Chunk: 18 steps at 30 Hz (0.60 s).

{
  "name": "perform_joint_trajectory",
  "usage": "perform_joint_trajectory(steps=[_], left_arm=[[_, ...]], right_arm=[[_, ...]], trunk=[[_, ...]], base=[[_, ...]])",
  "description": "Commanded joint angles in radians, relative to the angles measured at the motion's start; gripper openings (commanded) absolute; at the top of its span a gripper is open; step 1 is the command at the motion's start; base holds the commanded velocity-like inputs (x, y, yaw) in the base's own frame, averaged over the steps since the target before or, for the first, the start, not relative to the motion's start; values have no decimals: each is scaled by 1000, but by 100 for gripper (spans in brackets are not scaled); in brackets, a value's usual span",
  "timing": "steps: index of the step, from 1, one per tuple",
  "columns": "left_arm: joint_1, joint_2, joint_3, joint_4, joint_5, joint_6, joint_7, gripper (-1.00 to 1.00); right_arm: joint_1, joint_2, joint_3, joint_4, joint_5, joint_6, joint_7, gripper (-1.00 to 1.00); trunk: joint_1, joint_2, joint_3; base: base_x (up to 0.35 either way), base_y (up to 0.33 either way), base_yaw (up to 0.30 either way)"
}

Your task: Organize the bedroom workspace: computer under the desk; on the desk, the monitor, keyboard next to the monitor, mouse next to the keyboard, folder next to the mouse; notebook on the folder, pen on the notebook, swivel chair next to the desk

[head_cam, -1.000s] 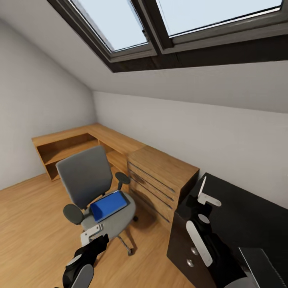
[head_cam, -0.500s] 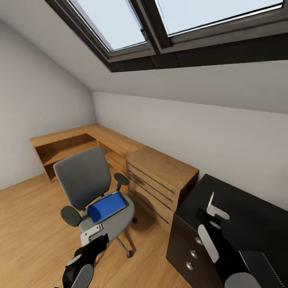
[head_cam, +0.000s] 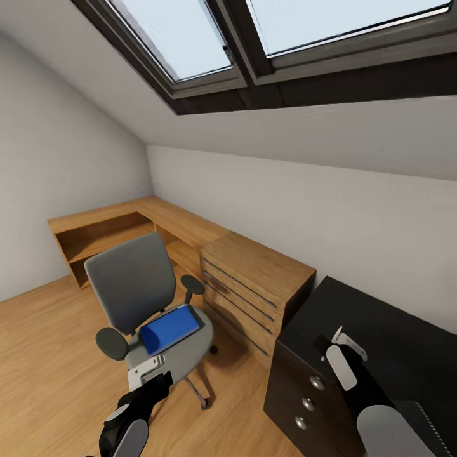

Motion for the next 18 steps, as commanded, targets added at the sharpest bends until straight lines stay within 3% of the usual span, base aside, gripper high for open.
perform_joint_trajectory(steps=[1,7,18], left_arm=[[-1,1,-2,-2,5,3,8,100],[-1,1,-2,-3,5,-3,10,100],[-1,1,-2,-3,5,-8,9,100]], right_arm=[[-1,-7,-1,-2,-26,8,-6,-100],[-1,-19,-3,-1,-58,37,-4,-100],[-1,-18,-4,0,-62,41,-4,-100]], trunk=[[1,-2,-2],[1,-2,-2],[1,-2,-2]], base=[[170,0,0],[266,0,0],[268,0,0]])
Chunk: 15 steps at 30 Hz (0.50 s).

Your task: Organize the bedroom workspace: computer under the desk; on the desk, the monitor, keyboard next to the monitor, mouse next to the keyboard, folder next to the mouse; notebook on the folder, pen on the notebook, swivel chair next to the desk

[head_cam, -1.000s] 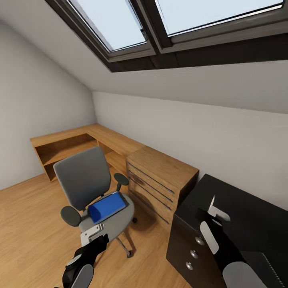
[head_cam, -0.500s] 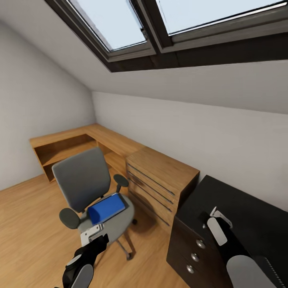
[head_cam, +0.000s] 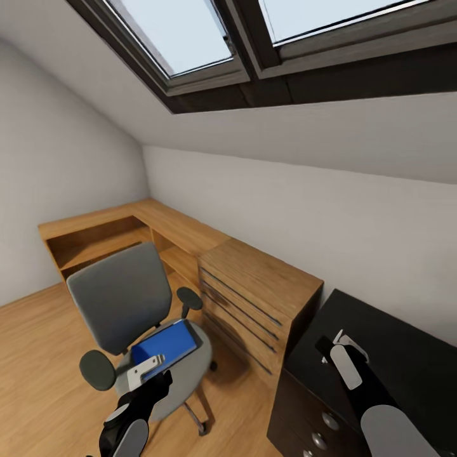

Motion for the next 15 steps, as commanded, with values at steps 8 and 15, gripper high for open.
perform_joint_trajectory(steps=[8,15], left_arm=[[-1,0,-2,-4,5,3,7,100],[-1,-2,-30,-18,5,2,9,100]], right_arm=[[-20,-1,0,57,-8,0,-5,-100],[-86,-3,1,208,-5,-55,-3,-100]], trunk=[[1,-2,-2],[1,-2,-2]], base=[[33,0,0],[1,0,0]])
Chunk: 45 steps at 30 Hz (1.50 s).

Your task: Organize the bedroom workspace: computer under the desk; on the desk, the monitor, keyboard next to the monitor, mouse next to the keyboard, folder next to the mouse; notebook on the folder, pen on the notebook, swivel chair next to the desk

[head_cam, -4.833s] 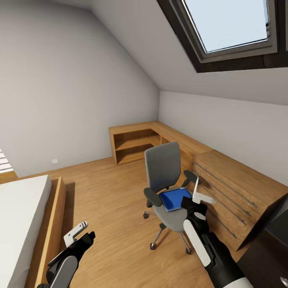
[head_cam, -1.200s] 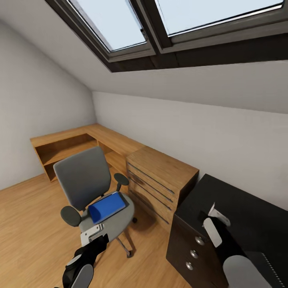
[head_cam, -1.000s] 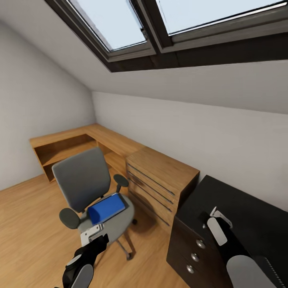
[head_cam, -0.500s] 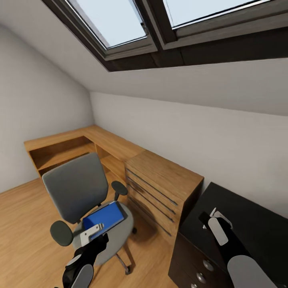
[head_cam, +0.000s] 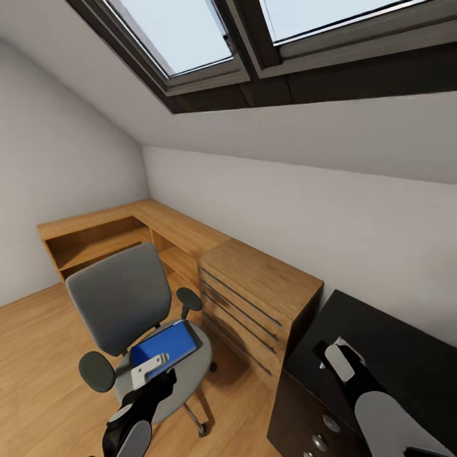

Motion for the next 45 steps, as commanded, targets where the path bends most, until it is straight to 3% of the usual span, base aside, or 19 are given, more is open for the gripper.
perform_joint_trajectory(steps=[1,5,6,9,13,45], left_arm=[[-1,1,-3,-4,5,3,8,100],[-2,1,-5,-24,6,3,26,100],[-2,-2,-9,-34,7,3,87,100],[-2,-3,-18,-38,7,-1,135,100],[-2,-4,-23,-40,7,-22,154,100],[-2,-2,-25,-40,8,-36,162,100]], right_arm=[[-8,0,-1,14,-6,-7,-5,-100],[-48,-4,-1,95,-5,-67,-5,-100],[-63,-8,-1,127,-5,-87,-5,-100],[-67,-9,-1,139,-4,-93,-5,-100],[-69,-9,-1,144,-4,-96,-5,-100],[-70,-6,-2,135,-6,-109,-9,-100]], trunk=[[1,-2,-2],[1,-2,-2],[1,-2,-2],[1,-2,-2],[1,-2,-2],[123,-226,-103]], base=[[0,0,0],[0,0,0],[0,0,0],[0,0,0],[0,0,0],[0,0,0]])
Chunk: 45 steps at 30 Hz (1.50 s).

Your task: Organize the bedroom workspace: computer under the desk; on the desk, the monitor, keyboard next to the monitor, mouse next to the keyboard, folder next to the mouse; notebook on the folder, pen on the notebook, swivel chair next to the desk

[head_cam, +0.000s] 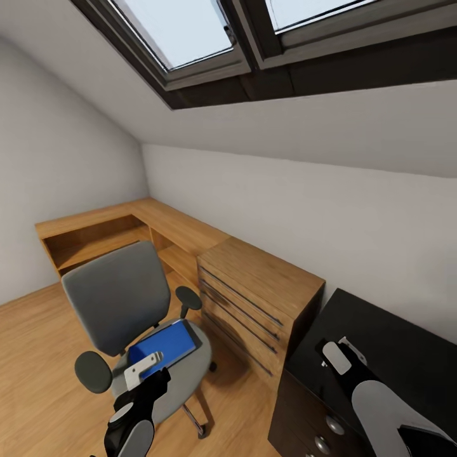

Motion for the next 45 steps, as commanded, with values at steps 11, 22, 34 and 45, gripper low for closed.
perform_joint_trajectory(steps=[11,22,34,45], left_arm=[[-2,1,-1,-1,5,5,7,100],[-2,1,-1,-1,5,5,7,100],[-2,1,-1,0,5,5,7,100],[-1,1,-3,0,5,5,7,100]], right_arm=[[0,2,0,-2,-5,-22,-2,-100],[0,3,6,0,-5,-74,-4,-100],[0,3,7,1,-5,-75,-4,-100],[0,3,7,1,-5,-75,-6,-100]], trunk=[[43,-79,-36],[85,-156,-71],[131,-240,-108],[131,-240,-108]], base=[[0,0,0],[0,0,0],[0,0,0],[0,0,0]])
